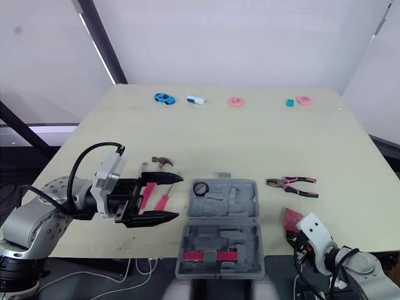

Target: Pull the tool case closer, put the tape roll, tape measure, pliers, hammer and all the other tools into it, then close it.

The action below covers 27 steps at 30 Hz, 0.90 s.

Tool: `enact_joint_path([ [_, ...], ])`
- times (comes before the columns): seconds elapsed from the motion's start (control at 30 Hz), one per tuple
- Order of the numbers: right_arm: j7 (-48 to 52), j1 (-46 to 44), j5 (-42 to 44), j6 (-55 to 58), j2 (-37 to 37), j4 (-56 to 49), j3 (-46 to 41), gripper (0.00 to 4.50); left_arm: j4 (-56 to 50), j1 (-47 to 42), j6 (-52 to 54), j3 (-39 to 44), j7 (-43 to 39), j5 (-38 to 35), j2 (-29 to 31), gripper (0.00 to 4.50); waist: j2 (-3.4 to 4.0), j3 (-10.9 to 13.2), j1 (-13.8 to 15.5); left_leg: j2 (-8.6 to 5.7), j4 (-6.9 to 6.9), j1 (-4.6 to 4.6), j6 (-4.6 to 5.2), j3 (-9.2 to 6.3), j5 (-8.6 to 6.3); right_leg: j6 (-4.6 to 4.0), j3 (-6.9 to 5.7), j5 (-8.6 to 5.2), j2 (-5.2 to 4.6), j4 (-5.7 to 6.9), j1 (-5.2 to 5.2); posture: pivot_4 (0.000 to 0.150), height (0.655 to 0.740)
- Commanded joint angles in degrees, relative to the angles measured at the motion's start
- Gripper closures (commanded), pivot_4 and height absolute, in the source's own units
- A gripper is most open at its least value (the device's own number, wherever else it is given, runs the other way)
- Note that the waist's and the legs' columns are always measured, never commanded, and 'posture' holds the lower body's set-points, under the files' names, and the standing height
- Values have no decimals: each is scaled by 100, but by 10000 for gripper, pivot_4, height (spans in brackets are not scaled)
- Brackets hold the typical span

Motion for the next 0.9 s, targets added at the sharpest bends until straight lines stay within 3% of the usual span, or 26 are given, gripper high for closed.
enact_joint_path([
  [0.03, 78, 45, 52, -54, -48, -196, -93, 44520, -118, 7, -125, 6, -114, 20, 66, 0, -1, 0, 1, 0, 0, 0, 0, 0, 0, 0, 0, 0, 0, 0, 0, 1500, 7395],
  [0.47, 288, 102, 125, 22, -257, -312, -175, 44520, -92, 44, -202, -38, -268, 97, 87, 0, -1, -1, 2, 0, 1, 0, 0, 0, 0, 0, 0, 0, 0, 1, 0, 1500, 7395],
  [0.6, 569, 294, 322, -36, -489, -559, -458, 34864, -67, 33, -272, -58, -384, 173, 120, 0, -1, 0, 5, 0, 3, 0, 0, 0, 0, 0, 0, 0, 0, 1, 0, 1500, 7395],
  [0.73, 1091, 671, 512, -298, -823, -698, -888, 13825, -22, 17, -334, -76, -485, 218, 162, 0, -3, -2, 17, 0, 4, 0, 0, 0, 0, 1, 0, 0, 0, 0, 3, 1500, 7395],
  [0.8, 1346, 725, 629, -539, -889, -603, -1116, 5331, -6, -11, -319, -55, -492, 185, 137, 0, -9, -4, 18, 0, 5, 1, 0, -4, 0, 1, -4, 0, 0, 0, 6, 1500, 7395],
  [0.87, 1542, 665, 662, -870, -882, -403, -1238, 654, -4, -29, -313, -54, -500, 171, 121, 0, -9, -4, 14, 0, 6, 2, 0, -5, 0, 1, -4, 0, 0, 0, 6, 1500, 7395],
  [0.9, 1642, 586, 569, -1165, -893, -215, -1221, 654, -16, -32, -317, -63, -517, 164, 118, 0, -9, -4, 5, 0, 6, 3, 0, -3, 0, 1, -3, 0, 0, 0, 8, 1500, 7395],
])
